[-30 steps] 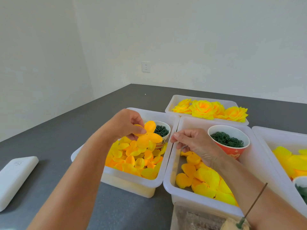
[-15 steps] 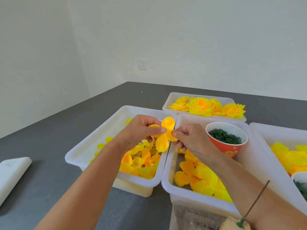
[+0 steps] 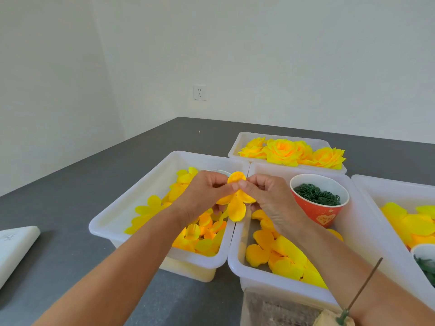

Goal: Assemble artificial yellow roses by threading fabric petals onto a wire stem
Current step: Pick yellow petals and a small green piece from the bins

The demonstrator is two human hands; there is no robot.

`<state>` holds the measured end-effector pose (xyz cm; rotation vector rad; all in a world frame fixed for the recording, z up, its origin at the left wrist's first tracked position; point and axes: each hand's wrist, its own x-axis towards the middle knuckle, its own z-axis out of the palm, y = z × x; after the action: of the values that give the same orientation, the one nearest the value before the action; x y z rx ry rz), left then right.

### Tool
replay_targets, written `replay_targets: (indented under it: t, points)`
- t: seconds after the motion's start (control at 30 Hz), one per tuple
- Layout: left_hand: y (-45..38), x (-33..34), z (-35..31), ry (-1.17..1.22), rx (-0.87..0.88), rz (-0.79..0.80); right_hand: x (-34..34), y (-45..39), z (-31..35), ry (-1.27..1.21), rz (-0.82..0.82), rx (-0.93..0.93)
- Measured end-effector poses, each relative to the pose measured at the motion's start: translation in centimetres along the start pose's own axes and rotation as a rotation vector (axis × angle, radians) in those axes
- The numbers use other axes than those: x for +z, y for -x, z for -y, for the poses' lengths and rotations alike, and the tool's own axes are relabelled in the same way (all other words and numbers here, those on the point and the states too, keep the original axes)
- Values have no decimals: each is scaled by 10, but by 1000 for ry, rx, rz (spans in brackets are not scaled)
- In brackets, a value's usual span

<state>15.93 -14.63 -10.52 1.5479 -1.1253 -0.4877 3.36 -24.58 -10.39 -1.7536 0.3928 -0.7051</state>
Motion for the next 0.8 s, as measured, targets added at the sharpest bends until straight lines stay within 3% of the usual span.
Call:
replay_targets:
  t: [0.2, 0.33, 0.43, 0.53, 0.63, 0.73, 0.8]
  points:
    - [-2, 3, -4, 143, 112, -51, -4, -4, 1, 26, -63, -40]
    - [-1, -1, -8, 395, -53, 112, -8, -2, 2, -334, 135, 171]
    - [-2, -4, -9, 506, -124, 207, -12, -2, 3, -442, 254, 197]
    - [-3, -4, -8, 487, -158, 175, -12, -1, 1, -296, 154, 100]
    - [-4, 3, -5, 309, -94, 9, -10, -1, -3, -62, -16, -63]
    - [-3, 8, -3, 174, 22, -58, -9, -4, -4, -67, -64, -97]
    - [-2, 6, -5, 223, -10, -19, -10, -5, -2, -133, -35, -20]
